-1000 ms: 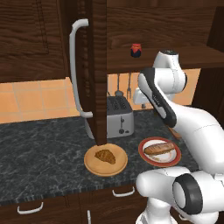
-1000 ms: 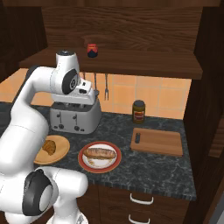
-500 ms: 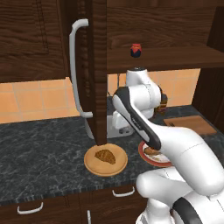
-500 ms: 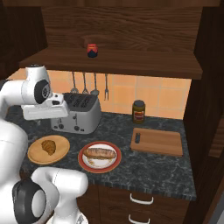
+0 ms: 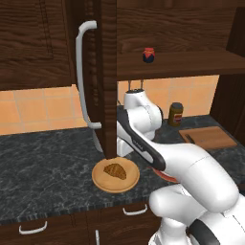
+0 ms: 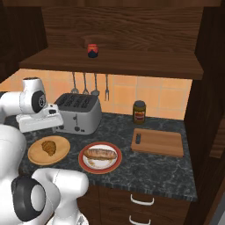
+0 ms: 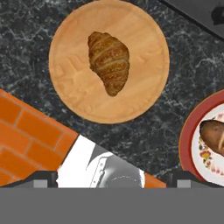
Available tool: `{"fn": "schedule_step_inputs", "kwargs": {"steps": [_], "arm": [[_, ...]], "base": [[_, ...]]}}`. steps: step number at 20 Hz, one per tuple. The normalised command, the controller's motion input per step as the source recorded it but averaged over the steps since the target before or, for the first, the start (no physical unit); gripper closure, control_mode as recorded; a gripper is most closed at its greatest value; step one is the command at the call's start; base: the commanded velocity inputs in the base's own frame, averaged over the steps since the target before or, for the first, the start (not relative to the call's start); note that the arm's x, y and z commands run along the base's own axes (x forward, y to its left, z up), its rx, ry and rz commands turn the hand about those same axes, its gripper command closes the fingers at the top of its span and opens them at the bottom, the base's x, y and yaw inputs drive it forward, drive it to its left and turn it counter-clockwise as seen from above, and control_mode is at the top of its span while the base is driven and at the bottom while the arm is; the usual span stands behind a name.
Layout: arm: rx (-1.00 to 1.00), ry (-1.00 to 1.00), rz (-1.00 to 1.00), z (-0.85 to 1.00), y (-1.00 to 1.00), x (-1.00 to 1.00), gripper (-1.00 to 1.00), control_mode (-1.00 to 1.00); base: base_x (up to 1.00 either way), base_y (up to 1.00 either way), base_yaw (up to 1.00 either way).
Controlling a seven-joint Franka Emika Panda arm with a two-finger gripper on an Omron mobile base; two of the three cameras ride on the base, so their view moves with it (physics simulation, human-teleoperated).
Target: From the different types of pastries on the counter, select a croissant and place it on the cutting board. Then retrieve a jar of jam from the cabinet and place it alongside the croissant on the cutting board.
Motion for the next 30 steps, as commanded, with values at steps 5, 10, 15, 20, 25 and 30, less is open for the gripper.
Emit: {"fn": "schedule_step_inputs", "kwargs": {"steps": [5,10,15,20,25,30], "arm": [[0.04,-0.18,0.00,-0.45,0.21,0.00,-1.00,-1.00],[0.12,-0.17,0.00,-0.50,0.22,0.00,-1.00,-1.00],[0.12,-0.12,0.00,-0.44,0.00,0.01,-1.00,-1.00],[0.04,-0.03,0.00,-0.06,0.02,0.00,-1.00,-1.00],[0.00,0.00,0.00,-0.08,0.04,0.09,-1.00,-1.00],[0.00,0.00,0.00,-0.01,0.07,0.36,-1.00,-1.00]], "base": [[0.00,0.00,0.00],[0.00,0.00,0.00],[0.00,0.00,0.00],[0.00,0.00,0.00],[0.00,0.00,0.00],[0.00,0.00,0.00]]}}
